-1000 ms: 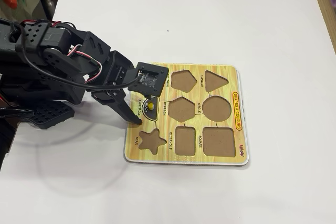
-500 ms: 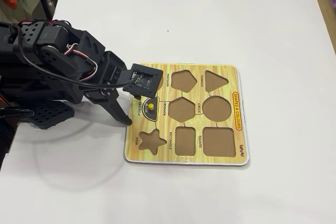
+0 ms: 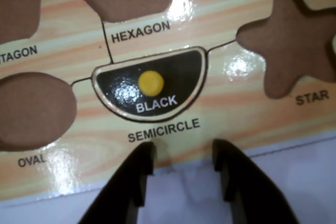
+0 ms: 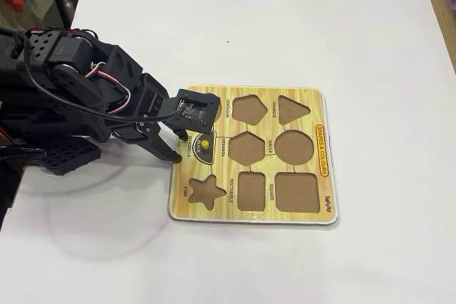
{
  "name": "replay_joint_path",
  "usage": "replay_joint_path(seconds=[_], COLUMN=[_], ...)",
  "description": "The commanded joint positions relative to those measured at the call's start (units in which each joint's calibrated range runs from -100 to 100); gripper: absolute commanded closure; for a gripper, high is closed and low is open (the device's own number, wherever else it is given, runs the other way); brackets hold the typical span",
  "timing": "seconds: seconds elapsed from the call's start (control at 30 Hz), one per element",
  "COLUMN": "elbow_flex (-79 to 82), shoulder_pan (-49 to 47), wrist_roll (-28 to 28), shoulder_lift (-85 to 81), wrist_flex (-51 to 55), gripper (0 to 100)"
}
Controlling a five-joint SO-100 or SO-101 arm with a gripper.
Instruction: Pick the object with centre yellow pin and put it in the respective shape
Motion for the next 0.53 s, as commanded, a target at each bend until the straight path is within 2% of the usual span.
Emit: replay_joint_path(seconds=[0.0,0.5], elbow_flex=[0.2,0.2], shoulder_pan=[-0.6,-0.6], wrist_roll=[-0.3,0.2], shoulder_lift=[0.6,1.2], wrist_flex=[0.2,0.4], gripper=[87,87])
